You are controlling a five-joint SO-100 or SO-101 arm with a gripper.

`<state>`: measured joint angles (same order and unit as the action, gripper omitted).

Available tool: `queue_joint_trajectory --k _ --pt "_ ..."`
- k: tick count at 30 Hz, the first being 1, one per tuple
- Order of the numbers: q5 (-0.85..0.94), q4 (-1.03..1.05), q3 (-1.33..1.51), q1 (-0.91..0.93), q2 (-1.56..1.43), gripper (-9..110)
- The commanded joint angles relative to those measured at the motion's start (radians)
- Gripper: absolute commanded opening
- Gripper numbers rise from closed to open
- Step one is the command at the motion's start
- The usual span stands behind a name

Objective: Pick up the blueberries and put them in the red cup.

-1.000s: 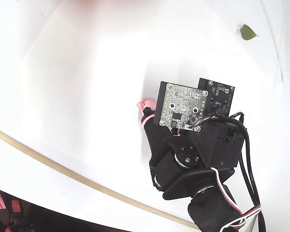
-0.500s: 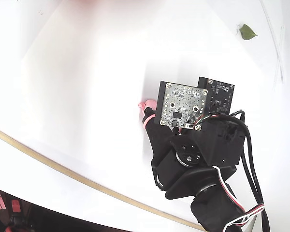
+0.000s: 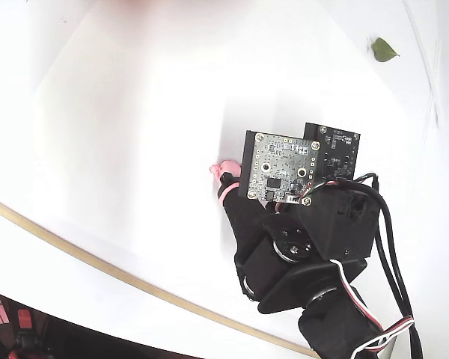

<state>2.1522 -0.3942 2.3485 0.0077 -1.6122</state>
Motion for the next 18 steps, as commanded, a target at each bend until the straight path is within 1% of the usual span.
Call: queue_joint_trajectory --k 1,5,18 --pt "-0.011 0.003 0.012 -0.009 -0.077 14" --pt "-0.011 0.003 0.012 -0.009 -0.074 11" --pt "-0.020 0.005 0.000 -0.015 -0.087 11"
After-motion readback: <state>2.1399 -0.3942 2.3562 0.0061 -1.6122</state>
